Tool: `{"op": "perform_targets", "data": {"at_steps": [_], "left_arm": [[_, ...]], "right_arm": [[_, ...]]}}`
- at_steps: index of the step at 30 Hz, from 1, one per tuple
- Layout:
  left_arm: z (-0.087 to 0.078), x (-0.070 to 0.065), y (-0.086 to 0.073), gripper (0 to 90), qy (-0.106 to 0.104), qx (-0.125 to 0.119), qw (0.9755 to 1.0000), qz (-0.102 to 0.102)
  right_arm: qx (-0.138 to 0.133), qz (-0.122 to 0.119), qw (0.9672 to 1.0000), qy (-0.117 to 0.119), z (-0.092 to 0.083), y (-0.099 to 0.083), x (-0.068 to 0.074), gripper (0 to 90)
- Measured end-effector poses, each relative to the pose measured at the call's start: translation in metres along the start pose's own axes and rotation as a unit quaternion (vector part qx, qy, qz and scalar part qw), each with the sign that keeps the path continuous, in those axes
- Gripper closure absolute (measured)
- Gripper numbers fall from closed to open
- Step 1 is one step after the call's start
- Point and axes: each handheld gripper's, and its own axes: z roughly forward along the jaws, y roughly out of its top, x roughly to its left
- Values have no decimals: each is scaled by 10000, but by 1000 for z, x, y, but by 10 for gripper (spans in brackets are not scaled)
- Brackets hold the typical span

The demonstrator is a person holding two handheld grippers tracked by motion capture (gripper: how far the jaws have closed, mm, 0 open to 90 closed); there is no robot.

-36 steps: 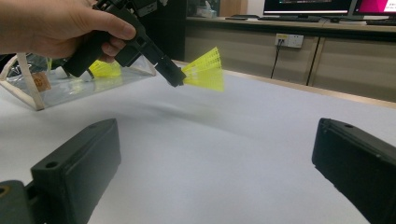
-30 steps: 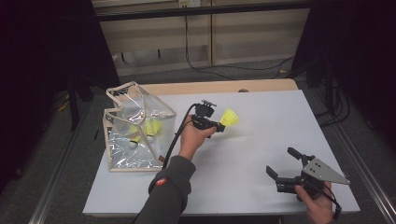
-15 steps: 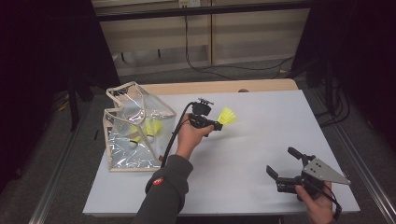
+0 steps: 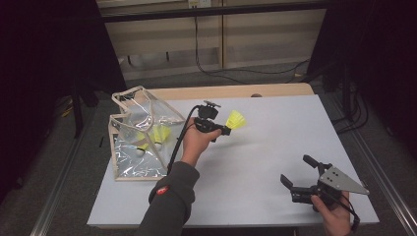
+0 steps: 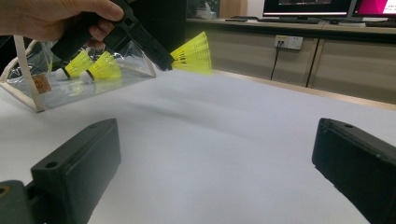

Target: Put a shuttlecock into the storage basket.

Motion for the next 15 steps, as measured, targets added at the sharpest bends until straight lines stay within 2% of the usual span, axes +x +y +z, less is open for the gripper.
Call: {"op": "perform_targets", "data": {"at_steps": [15], "left_arm": [[-17, 5, 3, 640, 106, -36, 9999, -106]], "right_arm": [[-5, -16, 10000, -5, 1, 0, 1, 12]]}}
